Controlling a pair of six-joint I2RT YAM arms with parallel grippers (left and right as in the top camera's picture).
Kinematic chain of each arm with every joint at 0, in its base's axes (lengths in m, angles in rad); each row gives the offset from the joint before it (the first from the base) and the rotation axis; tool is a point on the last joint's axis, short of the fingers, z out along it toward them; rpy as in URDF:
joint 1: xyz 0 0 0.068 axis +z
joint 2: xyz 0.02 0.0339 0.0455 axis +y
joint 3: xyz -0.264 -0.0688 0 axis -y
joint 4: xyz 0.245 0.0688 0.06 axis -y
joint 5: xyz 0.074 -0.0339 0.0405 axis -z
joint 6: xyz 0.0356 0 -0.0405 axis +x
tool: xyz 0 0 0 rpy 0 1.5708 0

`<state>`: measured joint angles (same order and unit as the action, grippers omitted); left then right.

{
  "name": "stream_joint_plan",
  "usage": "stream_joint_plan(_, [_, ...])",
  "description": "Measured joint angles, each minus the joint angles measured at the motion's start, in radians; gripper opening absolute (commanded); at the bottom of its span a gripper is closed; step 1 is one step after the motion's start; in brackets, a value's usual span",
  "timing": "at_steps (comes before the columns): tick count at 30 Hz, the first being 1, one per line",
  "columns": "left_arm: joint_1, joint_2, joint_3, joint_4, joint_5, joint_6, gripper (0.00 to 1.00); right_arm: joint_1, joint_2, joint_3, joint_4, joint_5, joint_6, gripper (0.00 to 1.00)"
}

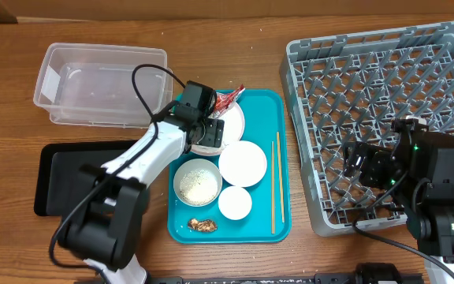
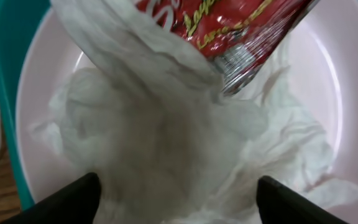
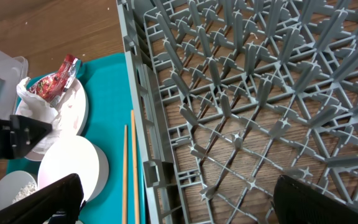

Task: Sort waste into correct bins and load items into the dishwasher
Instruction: 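Grasp the white tissue with the left gripper and drop it in the clear bin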

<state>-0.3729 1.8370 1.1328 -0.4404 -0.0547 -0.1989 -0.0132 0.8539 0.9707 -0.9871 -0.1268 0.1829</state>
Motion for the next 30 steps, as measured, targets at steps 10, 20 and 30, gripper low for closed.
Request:
stream_joint_plan(10, [0.000,0.051,0.032,-0.083,-0.014,0.016,0.04,0.000,0.000,0.000,-0.001,0.000,0.000,1.00])
stream_joint_plan(20, [0.021,-0.113,0.213,-0.320,-0.046,0.016,0.04,0.000,0.000,0.000,-0.001,0.001,0.000,1.00])
stream_joint_plan(30, [0.175,-0.230,0.269,-0.232,-0.146,0.016,0.04,0.000,0.000,0.000,0.000,0.001,0.000,1.00])
